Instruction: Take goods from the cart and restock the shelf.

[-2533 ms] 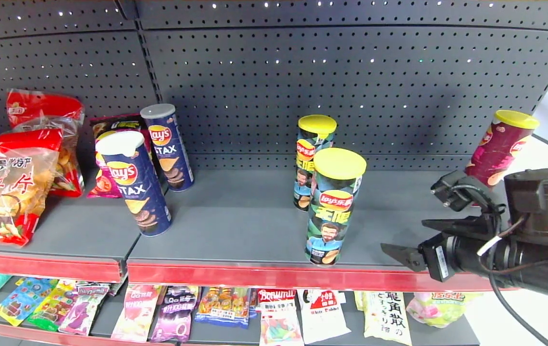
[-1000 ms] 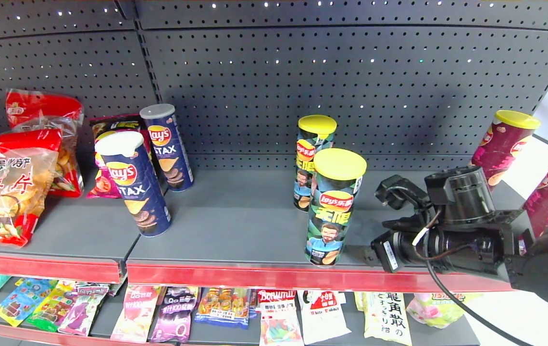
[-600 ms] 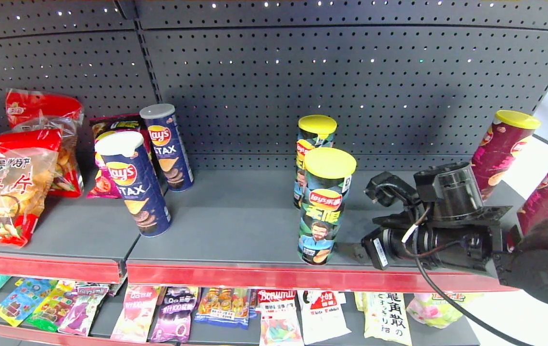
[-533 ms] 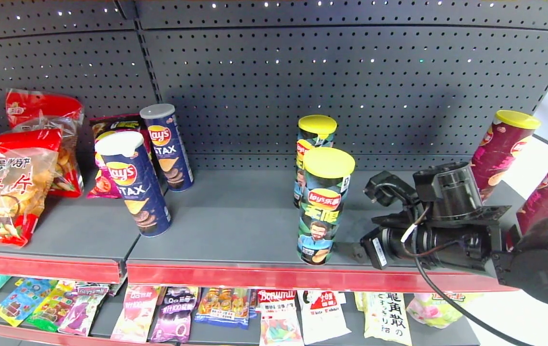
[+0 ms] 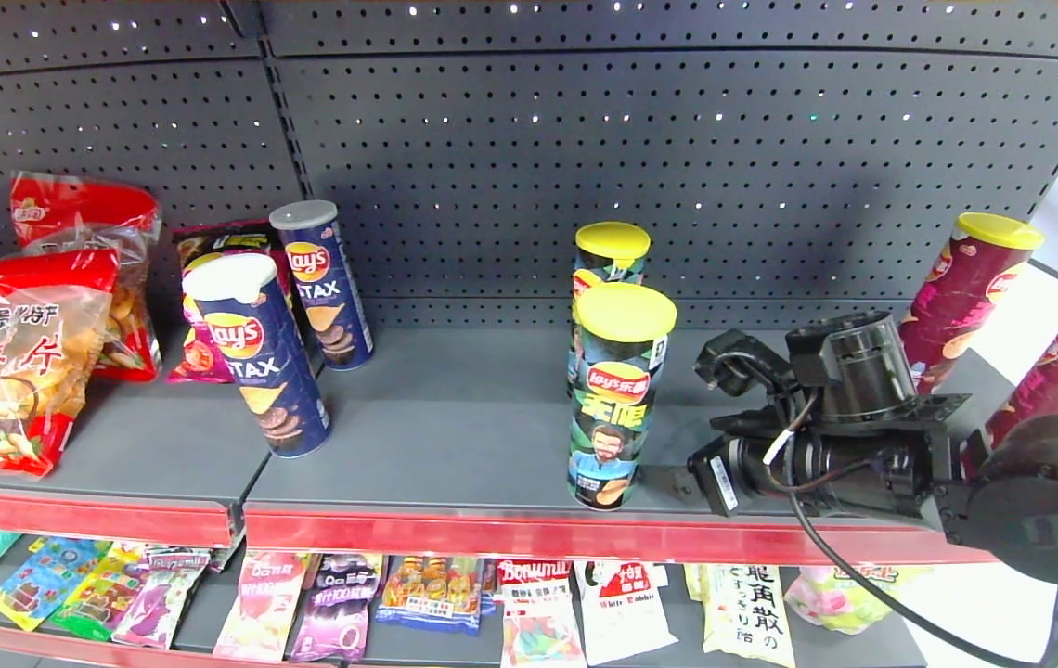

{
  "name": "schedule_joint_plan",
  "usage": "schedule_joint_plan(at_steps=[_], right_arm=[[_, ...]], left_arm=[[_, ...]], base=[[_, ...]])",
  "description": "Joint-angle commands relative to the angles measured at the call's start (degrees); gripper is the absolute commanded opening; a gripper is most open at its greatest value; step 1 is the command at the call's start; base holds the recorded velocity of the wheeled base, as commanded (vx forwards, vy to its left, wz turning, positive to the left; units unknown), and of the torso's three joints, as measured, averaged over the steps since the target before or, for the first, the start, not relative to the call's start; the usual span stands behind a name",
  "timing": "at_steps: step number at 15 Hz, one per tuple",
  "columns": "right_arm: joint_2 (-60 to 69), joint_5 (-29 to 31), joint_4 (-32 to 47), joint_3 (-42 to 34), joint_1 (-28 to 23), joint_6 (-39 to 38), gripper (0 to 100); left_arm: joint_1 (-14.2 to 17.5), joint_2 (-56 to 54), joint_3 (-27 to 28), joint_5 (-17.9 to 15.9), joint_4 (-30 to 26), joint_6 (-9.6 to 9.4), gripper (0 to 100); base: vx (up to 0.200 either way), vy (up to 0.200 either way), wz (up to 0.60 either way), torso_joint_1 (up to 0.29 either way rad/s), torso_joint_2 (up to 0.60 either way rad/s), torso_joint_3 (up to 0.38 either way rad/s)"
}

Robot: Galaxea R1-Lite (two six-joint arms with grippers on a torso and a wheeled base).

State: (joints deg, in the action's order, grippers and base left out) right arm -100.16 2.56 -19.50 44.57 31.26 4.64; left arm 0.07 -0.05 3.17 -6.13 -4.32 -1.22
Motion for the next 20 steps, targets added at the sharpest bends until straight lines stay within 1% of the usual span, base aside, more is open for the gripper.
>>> schedule_joint_plan(at_steps=[1, 10, 12, 20], right_arm=[[-0.4, 0.0, 0.0, 0.3, 0.0, 0.0, 100], [-1.3, 0.1, 0.0, 1.3, 0.8, 0.0, 100], [-1.4, 1.7, 0.0, 1.4, 0.5, 0.0, 100], [-2.1, 1.9, 0.0, 2.6, 0.8, 0.0, 100]], left_arm=[[0.0, 0.0, 0.0, 0.0, 0.0, -0.01, 100], [0.0, 0.0, 0.0, 0.0, 0.0, -0.01, 100], [0.0, 0.0, 0.0, 0.0, 0.0, -0.01, 100], [0.0, 0.0, 0.0, 0.0, 0.0, -0.01, 100]], base=[[0.000, 0.000, 0.00, 0.000, 0.00, 0.000], [0.000, 0.000, 0.00, 0.000, 0.00, 0.000], [0.000, 0.000, 0.00, 0.000, 0.00, 0.000], [0.000, 0.000, 0.00, 0.000, 0.00, 0.000]])
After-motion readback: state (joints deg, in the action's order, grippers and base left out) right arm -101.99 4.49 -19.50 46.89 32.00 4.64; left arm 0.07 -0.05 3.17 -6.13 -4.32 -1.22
